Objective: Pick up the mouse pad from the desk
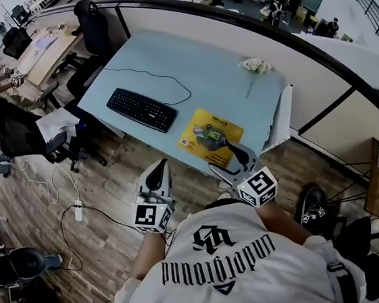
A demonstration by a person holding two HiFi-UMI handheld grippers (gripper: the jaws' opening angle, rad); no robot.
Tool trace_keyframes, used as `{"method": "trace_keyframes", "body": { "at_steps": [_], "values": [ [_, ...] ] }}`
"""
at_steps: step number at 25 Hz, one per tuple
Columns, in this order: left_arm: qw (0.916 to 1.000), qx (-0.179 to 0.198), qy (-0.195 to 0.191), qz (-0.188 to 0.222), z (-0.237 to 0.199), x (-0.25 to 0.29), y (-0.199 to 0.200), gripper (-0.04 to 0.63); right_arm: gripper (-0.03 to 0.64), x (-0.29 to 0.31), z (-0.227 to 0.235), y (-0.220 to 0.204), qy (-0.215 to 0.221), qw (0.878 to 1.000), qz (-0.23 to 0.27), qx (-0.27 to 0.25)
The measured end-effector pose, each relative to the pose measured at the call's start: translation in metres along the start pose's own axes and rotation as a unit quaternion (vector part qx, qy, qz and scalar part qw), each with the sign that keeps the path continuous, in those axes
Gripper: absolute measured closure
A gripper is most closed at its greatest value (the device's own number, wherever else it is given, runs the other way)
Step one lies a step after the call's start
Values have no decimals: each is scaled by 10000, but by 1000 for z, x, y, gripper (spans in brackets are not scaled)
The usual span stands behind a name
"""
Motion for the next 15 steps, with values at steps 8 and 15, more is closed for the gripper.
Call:
{"method": "trace_keyframes", "body": {
  "at_steps": [8, 15],
  "values": [
    [9989, 1, -465, -41, 37, 84, -10, 588, 293, -22, 75, 6, -267, 9996, 86, -5],
    [9954, 71, -939, -152, 79, 146, -30, 588, 293, -58, 129, -6, -530, 9986, 68, 56]
  ]
}}
Point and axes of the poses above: the fingertips, and each gripper's own axes: x forward along the fingers, z to its right, y out of its top, the point moved 1 cm from there along -x, backward along the fingers, and after that the axes turned 5 degrees about z, right-handed, at the moved point
